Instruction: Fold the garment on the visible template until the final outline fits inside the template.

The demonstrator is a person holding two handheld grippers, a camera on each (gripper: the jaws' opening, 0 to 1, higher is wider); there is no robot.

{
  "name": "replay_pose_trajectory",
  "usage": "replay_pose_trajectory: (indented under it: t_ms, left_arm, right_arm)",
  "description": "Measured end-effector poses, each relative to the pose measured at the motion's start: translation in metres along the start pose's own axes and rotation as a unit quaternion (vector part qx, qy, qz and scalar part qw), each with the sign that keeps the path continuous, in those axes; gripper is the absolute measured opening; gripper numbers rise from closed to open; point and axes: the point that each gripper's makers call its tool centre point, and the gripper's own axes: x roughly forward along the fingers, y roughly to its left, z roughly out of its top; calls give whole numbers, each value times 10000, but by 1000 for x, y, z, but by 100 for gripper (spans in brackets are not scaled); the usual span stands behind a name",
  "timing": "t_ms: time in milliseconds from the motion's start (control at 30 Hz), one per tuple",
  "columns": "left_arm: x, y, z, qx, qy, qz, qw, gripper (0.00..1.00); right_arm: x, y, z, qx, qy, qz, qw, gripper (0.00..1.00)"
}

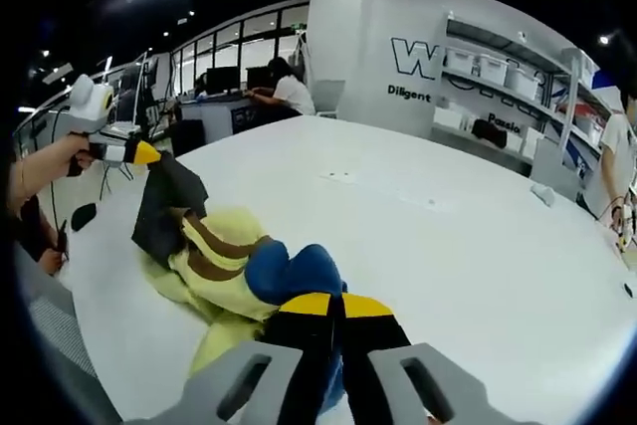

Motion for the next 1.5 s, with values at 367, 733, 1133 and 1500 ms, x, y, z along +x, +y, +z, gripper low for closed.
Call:
replay_pose_trajectory:
  t_ms: [367,733,1133,1500]
  left_arm:
    - [-27,35,8,-140,-102,533,9984,0]
    - [-42,59,31,-141,-291,797,9963,0]
    - [-46,71,-20,-198,586,1024,9928,1]
    - [-51,66,-88,-64,1243,1019,9870,1]
  right_arm:
    - [-18,-18,15,-9,-77,-239,9997,0]
    - [-22,-35,31,-142,42,-415,9990,0]
    - [-37,-32,-26,-32,1272,-412,9910,0]
    - [-37,-23,-83,198,1665,-252,9855,0]
